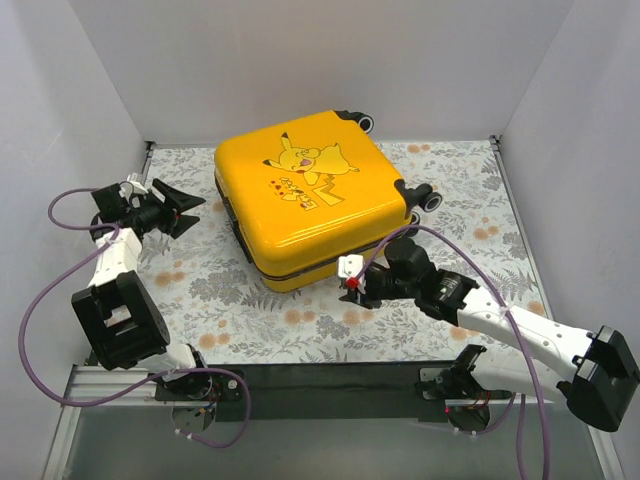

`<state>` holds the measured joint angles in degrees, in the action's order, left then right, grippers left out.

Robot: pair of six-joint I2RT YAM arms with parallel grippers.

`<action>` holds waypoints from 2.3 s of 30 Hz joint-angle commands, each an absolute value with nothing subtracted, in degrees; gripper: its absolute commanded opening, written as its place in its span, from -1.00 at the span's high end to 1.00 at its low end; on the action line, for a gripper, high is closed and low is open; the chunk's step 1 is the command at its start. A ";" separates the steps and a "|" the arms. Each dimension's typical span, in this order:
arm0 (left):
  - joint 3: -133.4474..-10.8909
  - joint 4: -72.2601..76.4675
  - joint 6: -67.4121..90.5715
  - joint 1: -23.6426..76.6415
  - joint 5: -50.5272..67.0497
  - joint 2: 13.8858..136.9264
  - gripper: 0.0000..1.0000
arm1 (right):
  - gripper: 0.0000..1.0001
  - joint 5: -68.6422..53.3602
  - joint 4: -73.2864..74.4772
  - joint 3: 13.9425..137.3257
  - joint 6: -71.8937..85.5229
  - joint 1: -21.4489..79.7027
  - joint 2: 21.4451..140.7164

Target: Pack the luggage

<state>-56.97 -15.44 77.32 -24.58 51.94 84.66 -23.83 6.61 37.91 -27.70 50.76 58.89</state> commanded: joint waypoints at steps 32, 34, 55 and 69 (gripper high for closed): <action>-57.30 -21.80 65.83 -9.94 26.83 94.83 0.10 | -0.31 -10.45 0.63 29.01 2.99 25.40 46.93; -58.35 -22.93 67.32 -8.53 23.22 95.88 0.14 | -0.33 -12.29 -3.06 26.46 3.95 25.31 47.54; -55.90 -23.29 70.40 -7.29 24.69 97.12 0.35 | -0.09 -8.18 -37.52 16.70 0.27 29.36 57.91; -55.63 -23.12 70.66 -7.29 25.58 98.00 0.39 | 0.07 -6.68 -44.30 19.33 -2.55 30.15 67.49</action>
<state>-57.74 -22.61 70.35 -8.64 29.80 95.07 -7.42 -39.09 16.97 -1.52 29.76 66.22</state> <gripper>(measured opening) 0.308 0.473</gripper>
